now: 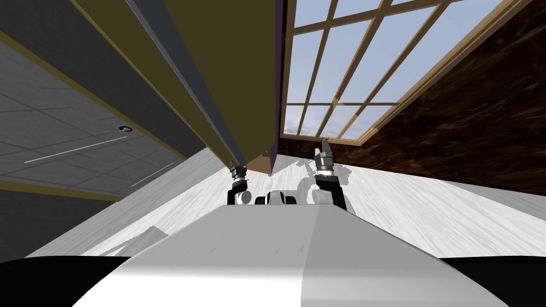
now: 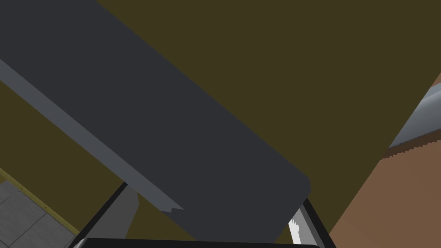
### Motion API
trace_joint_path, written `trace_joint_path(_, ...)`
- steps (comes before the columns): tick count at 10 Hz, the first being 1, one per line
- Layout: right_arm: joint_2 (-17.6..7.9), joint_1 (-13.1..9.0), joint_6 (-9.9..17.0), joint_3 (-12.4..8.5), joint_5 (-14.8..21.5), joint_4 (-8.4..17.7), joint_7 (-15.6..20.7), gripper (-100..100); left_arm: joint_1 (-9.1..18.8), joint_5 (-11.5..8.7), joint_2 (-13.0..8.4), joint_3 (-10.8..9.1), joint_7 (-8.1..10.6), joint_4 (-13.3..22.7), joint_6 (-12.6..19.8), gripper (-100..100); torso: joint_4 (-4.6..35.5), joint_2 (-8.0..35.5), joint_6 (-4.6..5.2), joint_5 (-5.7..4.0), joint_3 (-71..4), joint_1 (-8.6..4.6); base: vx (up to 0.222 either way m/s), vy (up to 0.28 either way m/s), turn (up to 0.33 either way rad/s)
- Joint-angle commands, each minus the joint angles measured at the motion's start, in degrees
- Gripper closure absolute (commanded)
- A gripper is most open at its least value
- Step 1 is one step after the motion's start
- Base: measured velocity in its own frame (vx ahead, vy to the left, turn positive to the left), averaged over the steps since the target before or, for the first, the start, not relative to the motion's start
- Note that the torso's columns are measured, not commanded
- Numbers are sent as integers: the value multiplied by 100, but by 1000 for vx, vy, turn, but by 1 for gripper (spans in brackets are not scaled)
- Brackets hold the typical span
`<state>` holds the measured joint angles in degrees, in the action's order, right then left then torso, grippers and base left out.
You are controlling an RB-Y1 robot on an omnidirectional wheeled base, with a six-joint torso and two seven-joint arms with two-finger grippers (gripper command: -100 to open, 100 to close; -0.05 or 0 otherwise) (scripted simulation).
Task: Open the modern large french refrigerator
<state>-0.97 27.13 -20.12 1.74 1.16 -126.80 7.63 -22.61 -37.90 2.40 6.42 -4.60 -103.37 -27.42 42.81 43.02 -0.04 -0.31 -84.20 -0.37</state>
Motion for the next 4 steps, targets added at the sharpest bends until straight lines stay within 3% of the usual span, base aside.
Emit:
trace_joint_path(1,0,0,0,0,0,0,0,0,-12,-2,0,0,-4,24,17,0,-13,-14,-2,10,-7,16,8,-3,-10)
trace_joint_path(4,0,0,0,0,0,0,0,0,-30,-4,2,6,-11,68,52,0,-36,-46,-4,23,-24,35,4,-2,-6)
